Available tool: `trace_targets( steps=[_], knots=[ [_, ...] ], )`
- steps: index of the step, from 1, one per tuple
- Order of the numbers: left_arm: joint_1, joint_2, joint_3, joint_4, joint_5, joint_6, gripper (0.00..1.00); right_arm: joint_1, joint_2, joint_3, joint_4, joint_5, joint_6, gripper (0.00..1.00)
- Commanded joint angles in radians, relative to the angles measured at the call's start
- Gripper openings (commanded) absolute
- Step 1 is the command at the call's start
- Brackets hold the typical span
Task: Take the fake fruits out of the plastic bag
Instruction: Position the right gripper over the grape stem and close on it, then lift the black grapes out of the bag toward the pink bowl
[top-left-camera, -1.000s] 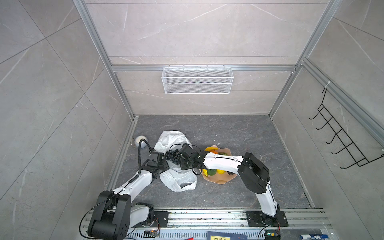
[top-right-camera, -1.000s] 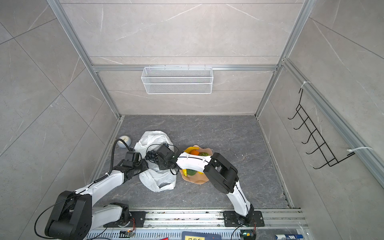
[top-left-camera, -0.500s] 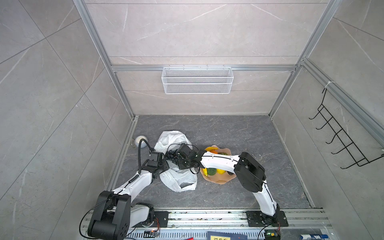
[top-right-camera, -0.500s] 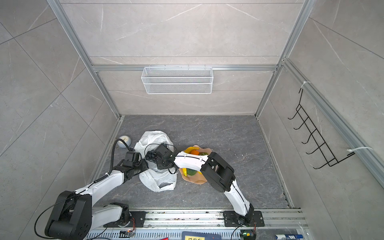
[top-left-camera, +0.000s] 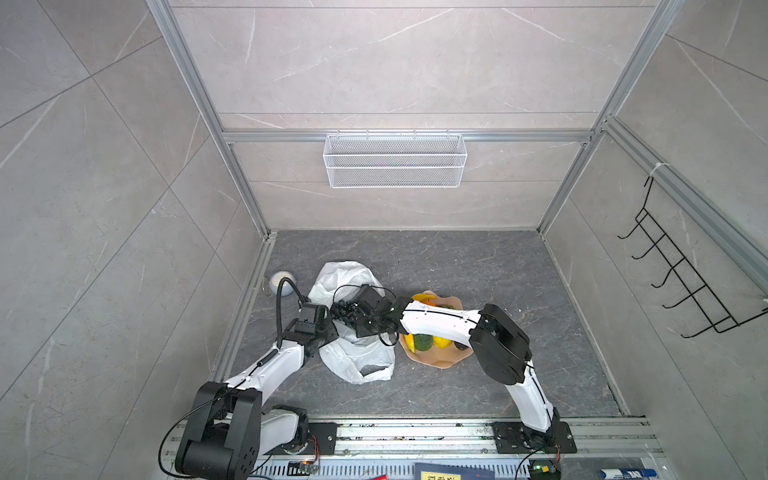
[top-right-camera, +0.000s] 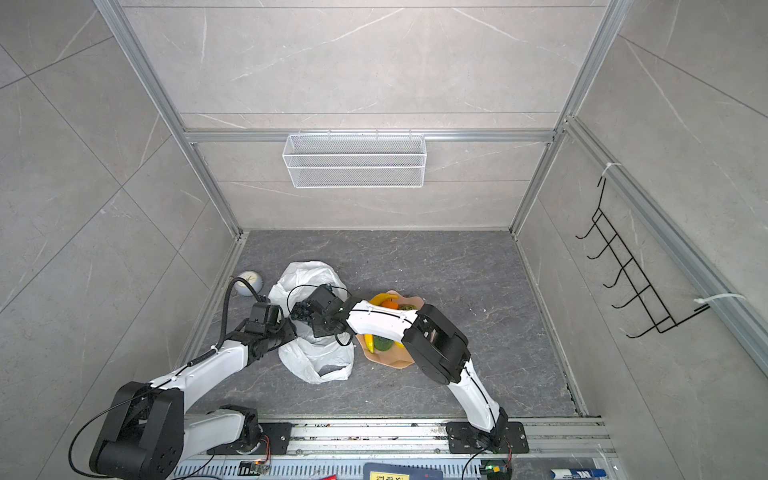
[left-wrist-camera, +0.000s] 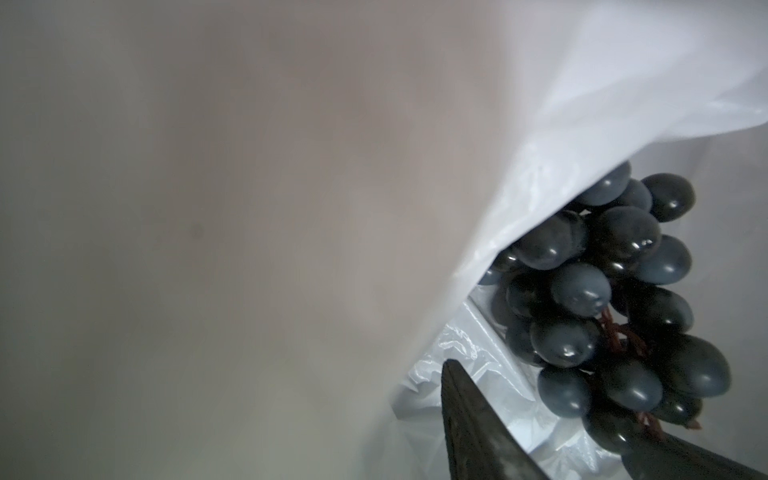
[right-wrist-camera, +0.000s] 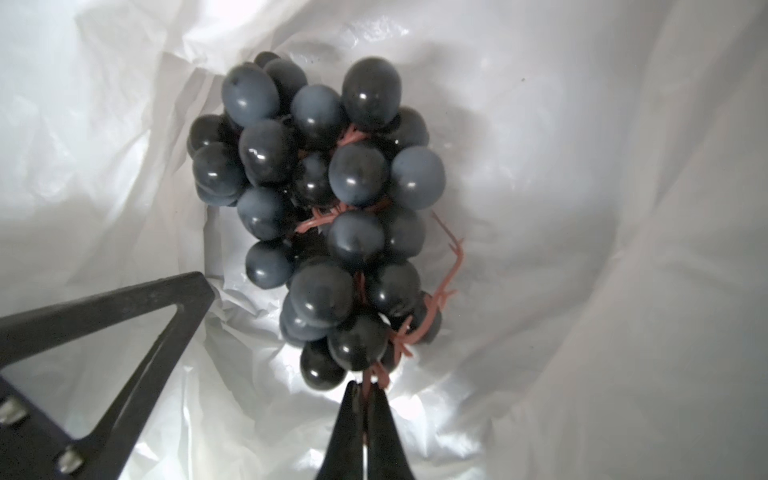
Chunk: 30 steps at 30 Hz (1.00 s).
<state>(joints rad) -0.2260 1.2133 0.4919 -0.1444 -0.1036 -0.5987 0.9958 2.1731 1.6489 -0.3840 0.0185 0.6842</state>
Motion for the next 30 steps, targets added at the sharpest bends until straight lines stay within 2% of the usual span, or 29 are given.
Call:
trace_targets(
  steps=[1, 10, 18, 30],
  knots=[
    [-0.004, -0.013, 0.016, -0.005, -0.019, 0.001, 0.49, 0.000, -0.054, 0.028, -0.054, 0.040, -0.034, 0.00],
    [-0.004, -0.024, 0.011, -0.013, -0.038, -0.009, 0.49, 0.032, -0.157, 0.013, -0.108, 0.135, -0.090, 0.00],
    [-0.004, -0.021, 0.012, -0.018, -0.058, -0.015, 0.48, 0.063, -0.271, -0.001, -0.110, 0.152, -0.169, 0.00],
    [-0.004, -0.014, 0.014, -0.013, -0.063, -0.014, 0.30, 0.085, -0.417, -0.024, -0.122, 0.158, -0.207, 0.00]
  ],
)
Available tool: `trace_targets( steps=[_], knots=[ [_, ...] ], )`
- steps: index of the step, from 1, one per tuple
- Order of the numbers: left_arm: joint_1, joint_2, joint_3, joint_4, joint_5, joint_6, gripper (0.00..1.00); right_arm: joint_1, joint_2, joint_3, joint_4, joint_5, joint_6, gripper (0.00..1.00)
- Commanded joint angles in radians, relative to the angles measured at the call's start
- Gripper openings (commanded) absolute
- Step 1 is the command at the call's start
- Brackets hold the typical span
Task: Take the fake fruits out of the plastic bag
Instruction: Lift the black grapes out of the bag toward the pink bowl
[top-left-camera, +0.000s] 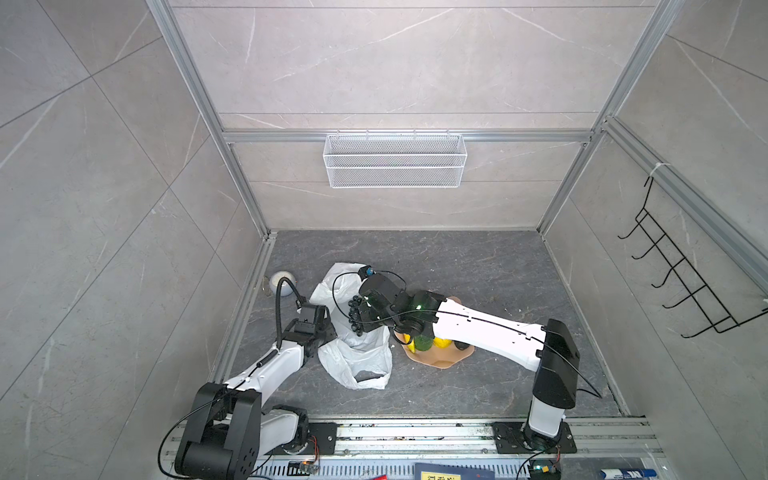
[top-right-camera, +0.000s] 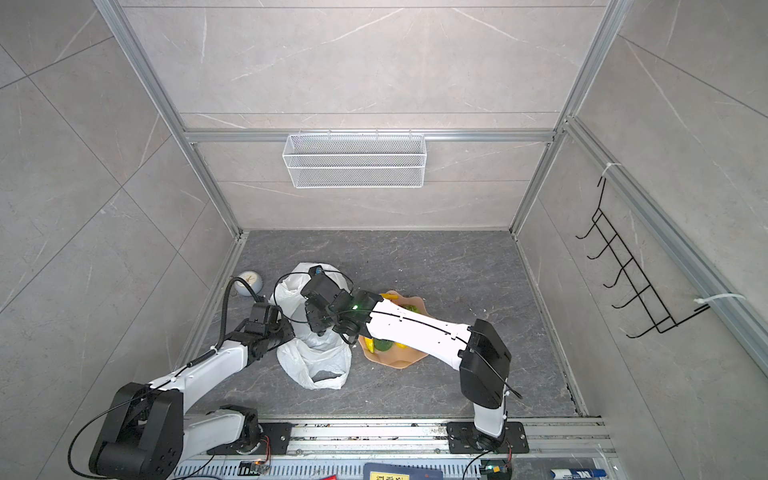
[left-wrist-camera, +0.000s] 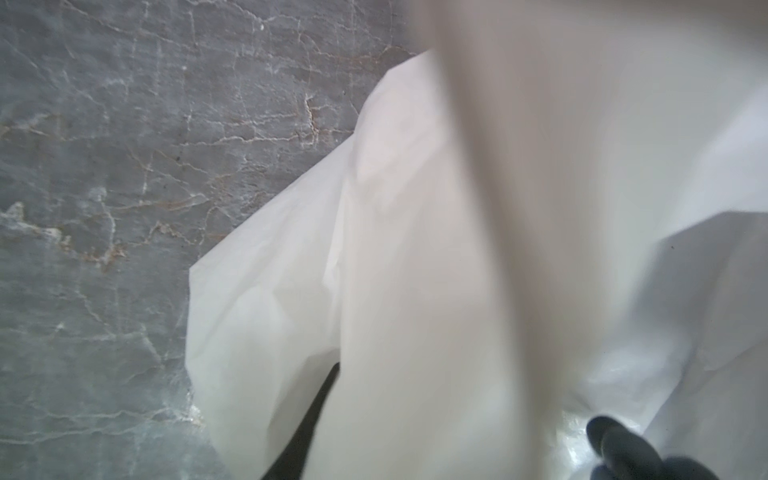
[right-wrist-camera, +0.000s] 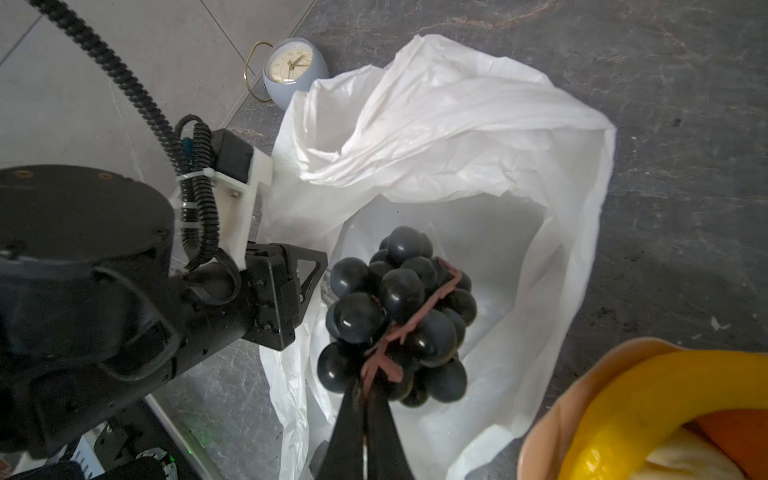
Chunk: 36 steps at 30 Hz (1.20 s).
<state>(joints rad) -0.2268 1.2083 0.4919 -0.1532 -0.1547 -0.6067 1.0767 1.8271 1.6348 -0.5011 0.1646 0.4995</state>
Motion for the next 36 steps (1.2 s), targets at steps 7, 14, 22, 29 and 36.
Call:
trace_targets(
  steps=[7, 14, 22, 29, 36],
  knots=[
    [-0.003, -0.010, 0.013, -0.004, -0.014, -0.008, 0.28, 0.003, -0.204, -0.001, -0.097, 0.052, -0.037, 0.00],
    [-0.003, -0.014, 0.011, -0.003, -0.015, -0.008, 0.28, 0.002, -0.356, -0.058, -0.226, 0.163, -0.038, 0.00],
    [-0.003, -0.014, 0.012, -0.006, -0.014, -0.010, 0.28, 0.002, -0.514, -0.175, -0.334, 0.233, -0.002, 0.00],
    [-0.002, -0.011, 0.014, -0.005, -0.013, -0.008, 0.28, 0.004, -0.603, -0.292, -0.364, 0.179, 0.050, 0.00],
    [-0.004, -0.006, 0.015, -0.006, -0.014, -0.009, 0.28, 0.020, -0.632, -0.371, -0.353, 0.147, 0.091, 0.00]
  ],
)
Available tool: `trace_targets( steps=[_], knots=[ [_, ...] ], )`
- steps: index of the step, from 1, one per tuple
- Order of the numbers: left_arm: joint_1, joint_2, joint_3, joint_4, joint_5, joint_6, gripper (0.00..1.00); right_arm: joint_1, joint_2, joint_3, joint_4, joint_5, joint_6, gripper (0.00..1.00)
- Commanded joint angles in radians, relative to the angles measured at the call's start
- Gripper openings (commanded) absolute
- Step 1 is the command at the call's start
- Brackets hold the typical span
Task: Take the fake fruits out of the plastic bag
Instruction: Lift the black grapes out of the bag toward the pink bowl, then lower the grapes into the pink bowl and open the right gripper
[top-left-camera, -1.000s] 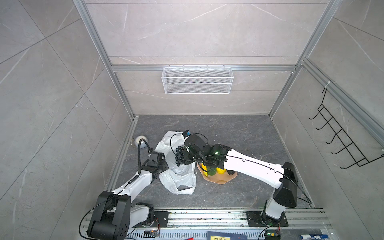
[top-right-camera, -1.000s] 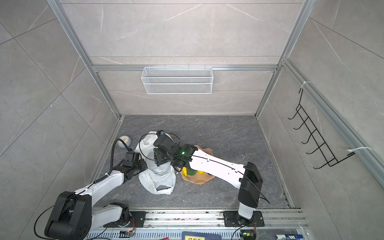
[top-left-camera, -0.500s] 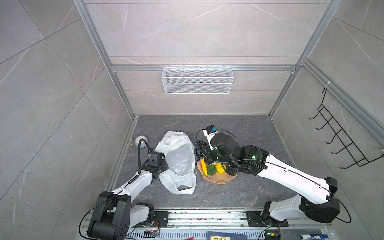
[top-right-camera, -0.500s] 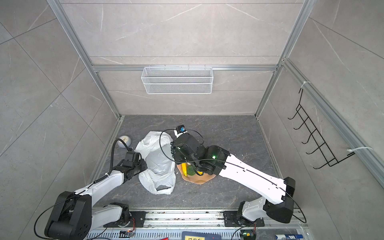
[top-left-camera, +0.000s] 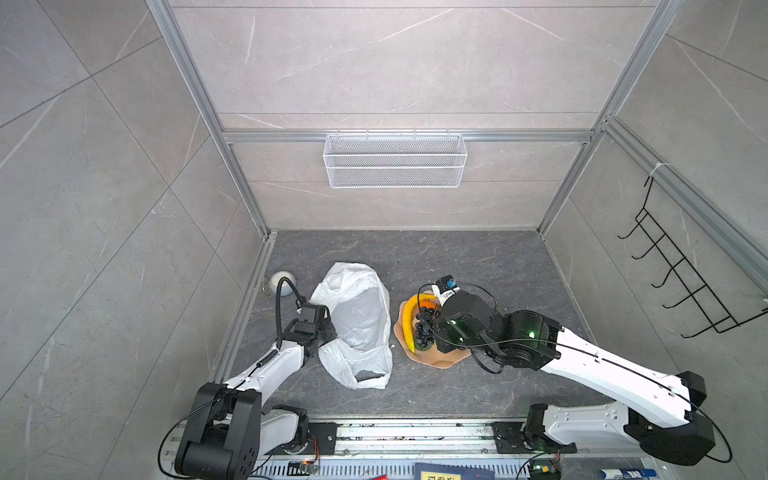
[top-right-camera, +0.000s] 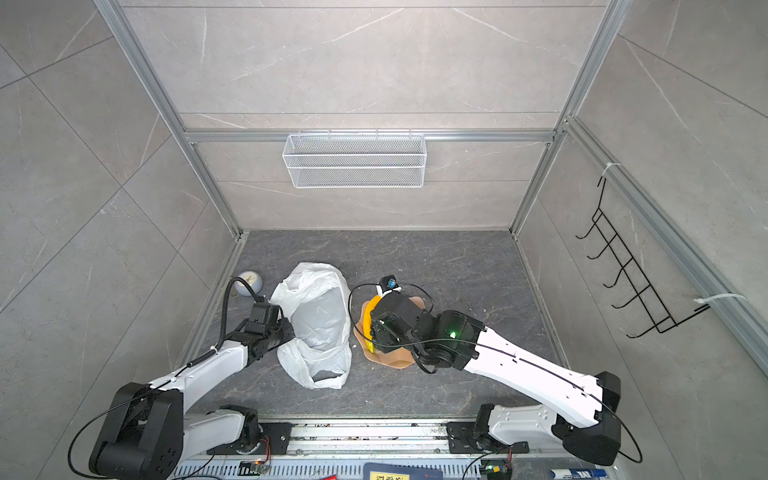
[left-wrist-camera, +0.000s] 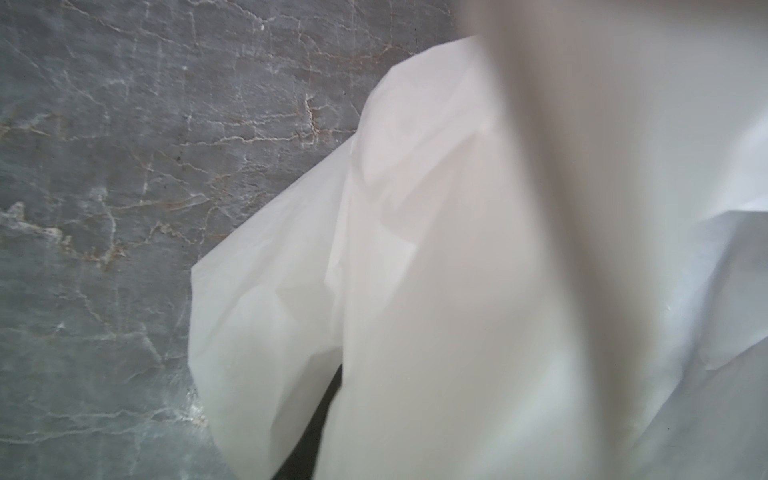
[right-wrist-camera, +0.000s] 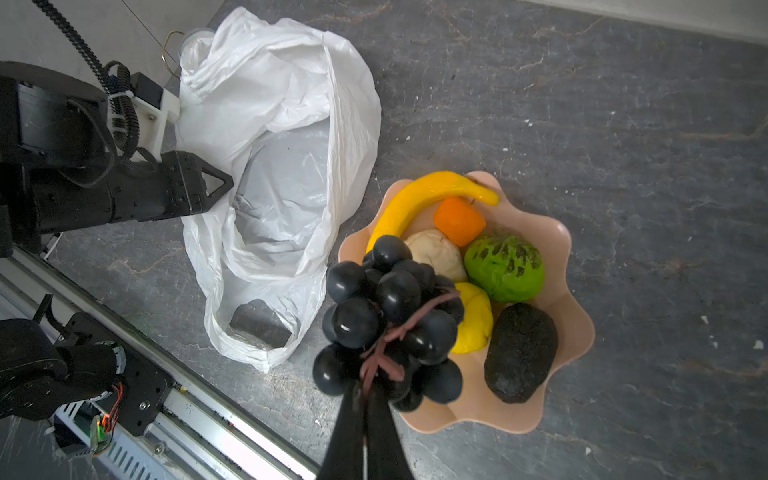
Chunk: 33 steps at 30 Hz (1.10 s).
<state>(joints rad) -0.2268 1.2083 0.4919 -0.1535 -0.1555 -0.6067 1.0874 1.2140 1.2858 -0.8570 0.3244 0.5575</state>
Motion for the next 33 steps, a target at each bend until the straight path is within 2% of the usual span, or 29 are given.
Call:
trace_targets(
  steps=[1, 19, 28, 33],
  knots=[
    [-0.002, -0.004, 0.016, -0.007, -0.013, -0.008, 0.28, 0.011, -0.016, -0.027, 0.004, -0.014, 0.036, 0.00],
    [-0.003, -0.006, 0.016, -0.007, -0.009, -0.008, 0.28, 0.019, 0.040, -0.096, -0.018, 0.024, 0.061, 0.00],
    [-0.003, -0.004, 0.016, -0.007, -0.008, -0.007, 0.28, 0.019, 0.042, -0.150, -0.093, 0.094, 0.080, 0.00],
    [-0.003, -0.004, 0.016, -0.001, -0.010, -0.007, 0.28, 0.019, 0.091, -0.132, -0.173, 0.152, 0.131, 0.00]
  ],
)
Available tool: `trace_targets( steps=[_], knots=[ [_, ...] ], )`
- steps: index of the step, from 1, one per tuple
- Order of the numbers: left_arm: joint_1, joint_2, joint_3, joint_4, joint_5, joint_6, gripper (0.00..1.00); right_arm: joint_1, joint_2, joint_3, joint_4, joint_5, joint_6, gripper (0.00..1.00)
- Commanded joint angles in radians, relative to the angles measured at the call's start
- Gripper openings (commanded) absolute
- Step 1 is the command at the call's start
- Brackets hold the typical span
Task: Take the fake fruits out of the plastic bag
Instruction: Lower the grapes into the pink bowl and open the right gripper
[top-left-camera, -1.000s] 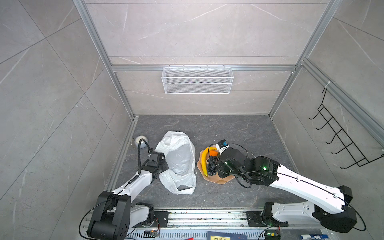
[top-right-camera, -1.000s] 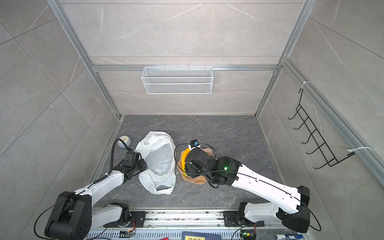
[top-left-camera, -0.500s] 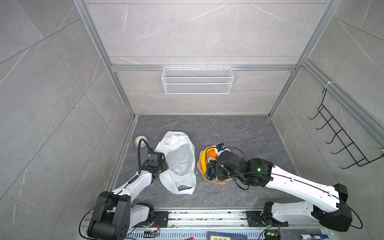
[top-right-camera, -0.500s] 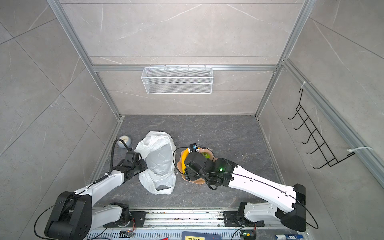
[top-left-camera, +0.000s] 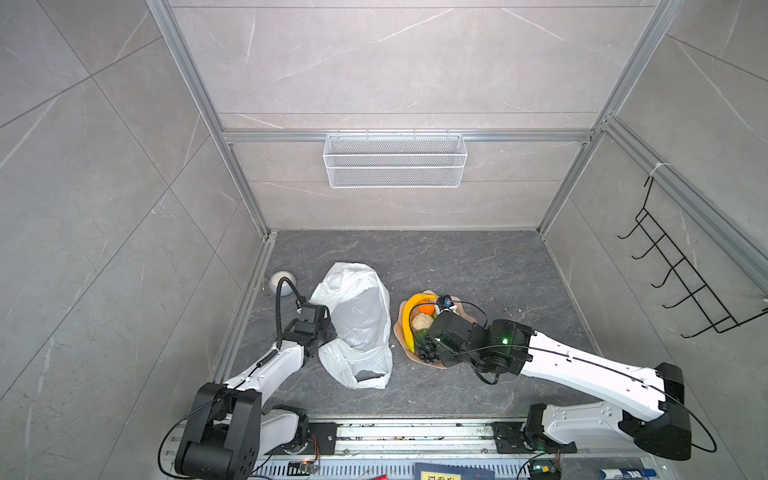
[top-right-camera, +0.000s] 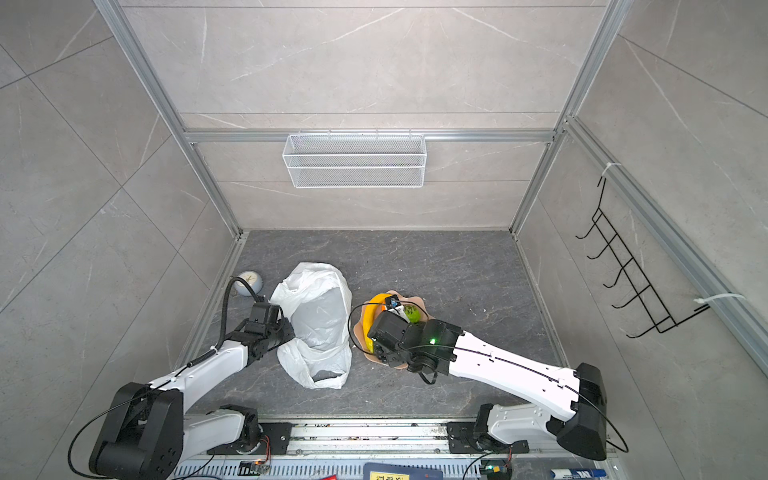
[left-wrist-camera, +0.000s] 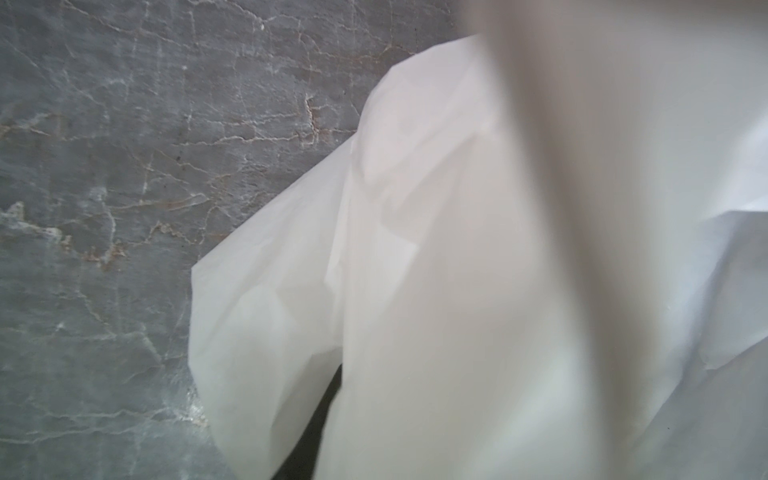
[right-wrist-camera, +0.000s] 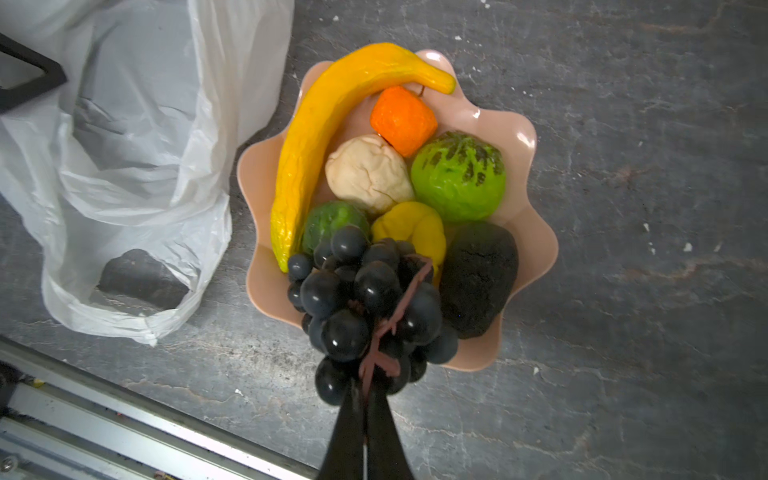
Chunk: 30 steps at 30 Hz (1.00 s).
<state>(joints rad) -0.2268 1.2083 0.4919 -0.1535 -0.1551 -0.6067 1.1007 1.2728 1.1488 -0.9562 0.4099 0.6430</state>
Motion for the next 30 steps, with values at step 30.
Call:
trace_targets(
  steps=[30],
  knots=[
    [-0.003, -0.013, 0.009, 0.008, 0.002, -0.002, 0.28, -0.148, 0.263, 0.106, -0.130, 0.242, 0.041, 0.23]
  ],
)
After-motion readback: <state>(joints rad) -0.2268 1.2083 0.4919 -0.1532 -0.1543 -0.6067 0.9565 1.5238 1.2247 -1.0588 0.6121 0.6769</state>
